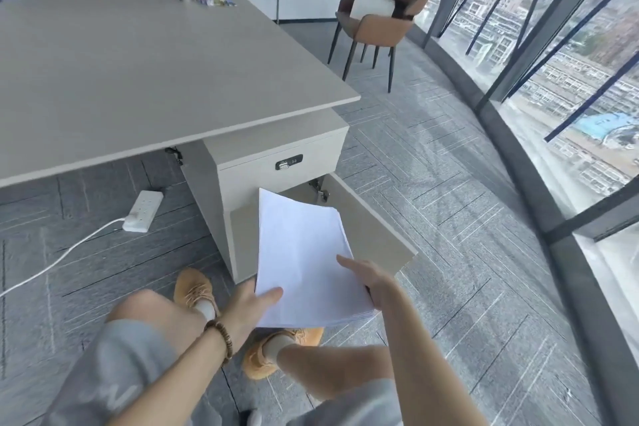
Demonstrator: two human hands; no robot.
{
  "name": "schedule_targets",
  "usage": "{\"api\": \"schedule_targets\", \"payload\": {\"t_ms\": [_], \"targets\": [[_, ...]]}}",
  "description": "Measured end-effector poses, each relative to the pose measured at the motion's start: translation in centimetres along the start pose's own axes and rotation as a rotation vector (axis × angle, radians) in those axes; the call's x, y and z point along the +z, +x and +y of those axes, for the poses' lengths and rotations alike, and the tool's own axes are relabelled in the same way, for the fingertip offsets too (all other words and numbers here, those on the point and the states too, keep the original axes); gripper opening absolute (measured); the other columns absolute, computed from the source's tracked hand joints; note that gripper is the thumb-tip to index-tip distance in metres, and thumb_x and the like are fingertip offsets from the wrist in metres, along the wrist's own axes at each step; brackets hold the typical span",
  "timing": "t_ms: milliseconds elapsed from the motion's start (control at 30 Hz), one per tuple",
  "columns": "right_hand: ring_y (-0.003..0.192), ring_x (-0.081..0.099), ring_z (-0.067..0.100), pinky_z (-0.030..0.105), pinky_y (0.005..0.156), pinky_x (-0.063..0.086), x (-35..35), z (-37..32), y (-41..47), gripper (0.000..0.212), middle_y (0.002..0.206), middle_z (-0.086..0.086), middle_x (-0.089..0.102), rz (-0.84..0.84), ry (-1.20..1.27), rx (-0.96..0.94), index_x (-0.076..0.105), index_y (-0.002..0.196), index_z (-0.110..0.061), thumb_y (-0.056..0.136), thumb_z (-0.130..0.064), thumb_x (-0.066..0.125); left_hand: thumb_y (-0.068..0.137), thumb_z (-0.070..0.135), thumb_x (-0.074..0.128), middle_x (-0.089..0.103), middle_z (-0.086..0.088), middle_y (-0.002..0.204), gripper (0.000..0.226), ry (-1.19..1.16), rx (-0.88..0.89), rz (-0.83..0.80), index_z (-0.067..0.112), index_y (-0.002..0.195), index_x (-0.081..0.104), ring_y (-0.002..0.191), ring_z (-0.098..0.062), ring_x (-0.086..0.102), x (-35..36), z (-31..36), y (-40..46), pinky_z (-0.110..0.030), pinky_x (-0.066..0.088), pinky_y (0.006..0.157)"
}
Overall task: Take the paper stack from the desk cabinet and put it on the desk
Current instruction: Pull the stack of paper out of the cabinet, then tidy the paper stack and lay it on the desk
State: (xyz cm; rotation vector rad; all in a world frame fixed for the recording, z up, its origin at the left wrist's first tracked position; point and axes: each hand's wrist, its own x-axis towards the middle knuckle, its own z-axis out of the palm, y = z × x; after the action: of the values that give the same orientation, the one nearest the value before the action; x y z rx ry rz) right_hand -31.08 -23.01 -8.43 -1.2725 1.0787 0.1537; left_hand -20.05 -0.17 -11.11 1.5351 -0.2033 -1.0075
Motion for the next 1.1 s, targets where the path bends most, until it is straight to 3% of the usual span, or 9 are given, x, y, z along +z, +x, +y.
{"api": "schedule_targets", "payload": {"t_ms": [100, 267, 433, 533, 600, 733, 833, 967, 1100], "targets": [[0.077, 0.074, 0.026, 0.037, 0.070, 0.063, 0.1, 0.0, -4.3, 0.035, 0.103, 0.016, 0.077, 0.089, 0.059, -0.151, 0.069, 0.115, 0.002, 0.091, -0.024, 0.069, 0.077, 0.021, 0.069, 0.076, -0.001, 0.113, 0.038, -0.012, 0.066, -0.008, 0.017, 0.115, 0.070, 0.108, -0.024, 0.070, 0.5, 2.9, -3.4, -0.047, 0.054, 0.097], [0.070, 0.075, 0.017, 0.029, 0.057, 0.059, 1.8, -0.4, -11.8, 0.029, 0.101, 0.013, 0.077, 0.137, 0.239, -0.421, 0.062, 0.117, 0.000, 0.092, -0.014, 0.068, 0.091, 0.006, 0.063, 0.076, 0.004, 0.113, 0.029, -0.035, 0.156, -0.043, 0.017, 0.117, 0.069, 0.107, -0.015, 0.070, 0.2, 7.8, -9.8, -0.025, 0.053, 0.084], [0.074, 0.076, 0.019, 0.030, 0.058, 0.059, 3.8, -4.1, -17.2, 0.022, 0.093, 0.007, 0.079, 0.037, 0.315, -0.618, 0.060, 0.116, -0.005, 0.095, -0.010, 0.064, 0.086, 0.001, 0.067, 0.078, -0.009, 0.107, 0.027, -0.088, 0.130, -0.077, 0.011, 0.110, 0.070, 0.095, -0.024, 0.074, -2.2, 13.5, -13.6, -0.034, 0.056, 0.075], [0.086, 0.076, 0.027, 0.036, 0.065, 0.061, 5.4, -7.8, -18.9, 0.029, 0.104, 0.012, 0.078, -0.010, 0.264, -0.702, 0.058, 0.122, -0.005, 0.095, -0.014, 0.064, 0.071, 0.000, 0.071, 0.077, -0.017, 0.104, 0.028, -0.093, 0.098, -0.116, 0.003, 0.098, 0.072, 0.094, -0.031, 0.074, -4.2, 17.6, -15.0, -0.042, 0.054, 0.086], [0.094, 0.075, 0.030, 0.040, 0.072, 0.061, 6.6, -10.4, -19.4, 0.034, 0.112, 0.014, 0.076, -0.050, 0.253, -0.743, 0.056, 0.128, -0.009, 0.095, -0.016, 0.064, 0.065, 0.007, 0.070, 0.077, -0.016, 0.102, 0.037, -0.147, 0.107, -0.103, 0.003, 0.102, 0.072, 0.086, -0.030, 0.076, -5.6, 20.2, -15.2, -0.043, 0.055, 0.084], [0.084, 0.077, 0.023, 0.033, 0.064, 0.060, 9.2, -15.6, -19.0, 0.022, 0.106, 0.010, 0.078, -0.136, 0.258, -0.833, 0.061, 0.119, -0.017, 0.098, -0.010, 0.059, 0.085, 0.016, 0.066, 0.078, -0.014, 0.103, 0.022, -0.289, 0.202, -0.035, 0.007, 0.104, 0.074, 0.084, -0.028, 0.077, -8.2, 25.1, -13.9, -0.042, 0.054, 0.080], [0.085, 0.078, 0.024, 0.034, 0.064, 0.061, 11.4, -19.9, -16.6, 0.017, 0.104, 0.009, 0.079, -0.139, 0.234, -0.888, 0.060, 0.115, -0.014, 0.098, -0.012, 0.058, 0.090, 0.011, 0.066, 0.079, -0.009, 0.101, 0.017, -0.172, 0.324, 0.103, 0.010, 0.105, 0.073, 0.084, -0.023, 0.078, -10.3, 27.8, -10.6, -0.034, 0.059, 0.068], [0.096, 0.072, 0.037, 0.056, 0.083, 0.059, 14.9, -25.3, -11.0, 0.018, 0.106, 0.014, 0.073, -0.065, 0.122, -0.976, 0.056, 0.106, -0.011, 0.097, -0.026, 0.059, 0.087, 0.006, 0.070, 0.078, -0.006, 0.108, 0.025, -0.088, 0.492, 0.298, 0.014, 0.110, 0.071, 0.096, -0.026, 0.075, -14.3, 30.4, -4.2, -0.046, 0.058, 0.085], [0.082, 0.062, 0.029, 0.047, 0.074, 0.053, 18.7, -29.3, -6.5, 0.021, 0.098, 0.021, 0.061, -0.011, 0.090, -1.045, 0.048, 0.099, -0.010, 0.094, -0.029, 0.055, 0.088, 0.009, 0.070, 0.078, 0.012, 0.102, 0.028, 0.023, 0.654, 0.439, 0.026, 0.110, 0.069, 0.097, -0.012, 0.074, -17.1, 32.5, 0.3, -0.037, 0.057, 0.087]]}}
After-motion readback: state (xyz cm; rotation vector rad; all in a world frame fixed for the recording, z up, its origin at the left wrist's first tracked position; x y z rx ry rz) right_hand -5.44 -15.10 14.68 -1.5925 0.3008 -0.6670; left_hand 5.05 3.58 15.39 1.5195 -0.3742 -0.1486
